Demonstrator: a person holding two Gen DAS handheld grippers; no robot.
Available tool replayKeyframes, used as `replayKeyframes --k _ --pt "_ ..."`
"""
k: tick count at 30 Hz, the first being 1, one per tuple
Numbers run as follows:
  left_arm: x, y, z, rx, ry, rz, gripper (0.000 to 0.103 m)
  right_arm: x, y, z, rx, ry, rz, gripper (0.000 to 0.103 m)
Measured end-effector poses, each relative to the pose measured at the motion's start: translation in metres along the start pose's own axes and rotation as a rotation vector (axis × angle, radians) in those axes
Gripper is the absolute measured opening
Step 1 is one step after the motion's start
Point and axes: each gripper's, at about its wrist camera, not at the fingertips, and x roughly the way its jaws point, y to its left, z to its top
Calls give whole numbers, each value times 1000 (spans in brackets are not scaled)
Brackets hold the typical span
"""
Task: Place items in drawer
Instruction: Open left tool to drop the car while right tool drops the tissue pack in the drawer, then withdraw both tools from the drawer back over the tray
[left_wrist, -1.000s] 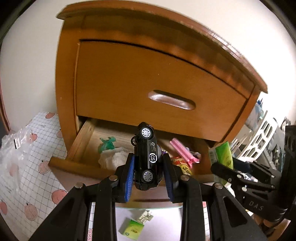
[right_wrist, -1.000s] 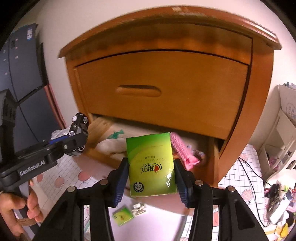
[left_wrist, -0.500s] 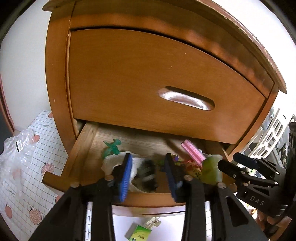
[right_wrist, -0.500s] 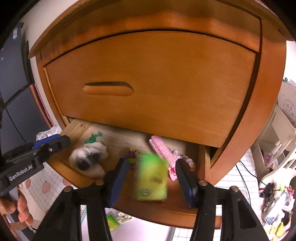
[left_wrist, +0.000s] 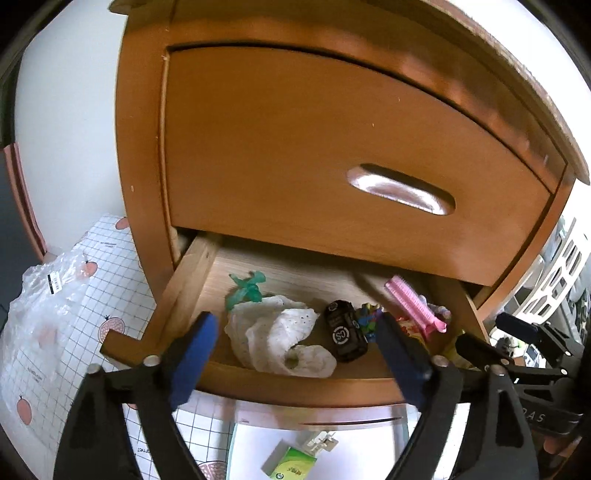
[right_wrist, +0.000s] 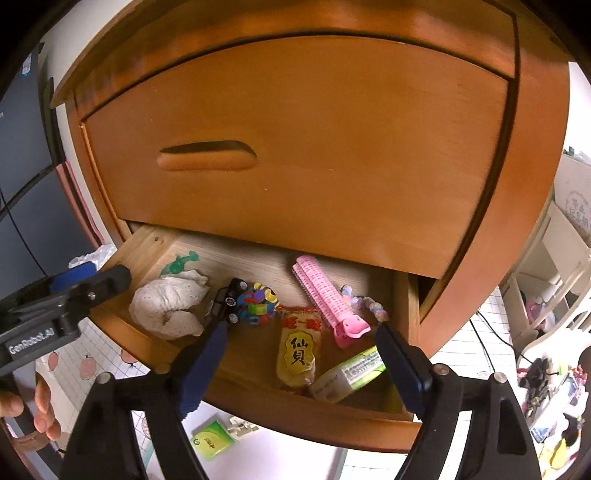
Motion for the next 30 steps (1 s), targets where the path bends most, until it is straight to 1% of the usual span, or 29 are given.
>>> replayKeyframes --k 1,2,3,4,5,7,10,14,17,20,22,26,30 --pt "-1 0 0 0 -4 1 88 -1 -1 0 4 -2 0 89" --pt "-1 1 -1 2 -8 1 89 -2 -2 -2 11 -7 1 98" --pt "-3 0 -2 4 -9 -2 89 -3 -3 -3 15 -12 3 103" --pt "-3 -1 -3 5 -10 -3 91 -4 -4 -4 18 -15 6 103" --pt "-4 -1 -4 7 -13 -1 99 -4 -4 -4 19 -15 6 103" --pt "-8 -1 -6 10 -33 -6 103 -6 -4 -6 22 -17 0 103" --pt "-17 -3 -8 19 -52 -5 103 -11 -5 -9 23 -26 -5 103" --pt "-28 -5 -12 9 -70 -27 103 -23 -4 -14 29 -43 -2 103" --pt "-41 -7 -21 20 -107 -37 103 -38 -1 -24 32 -74 8 103" --pt "-53 -9 -37 36 -135 -52 103 -52 1 -37 32 -106 11 103" --pt "-57 -9 -51 39 -119 -66 103 -60 3 -52 31 -124 19 103" --pt "-57 -2 -80 15 -87 -58 103 -64 8 -81 28 -122 41 103" --pt "-40 7 -114 -21 2 -55 103 -55 12 -112 47 -106 44 103"
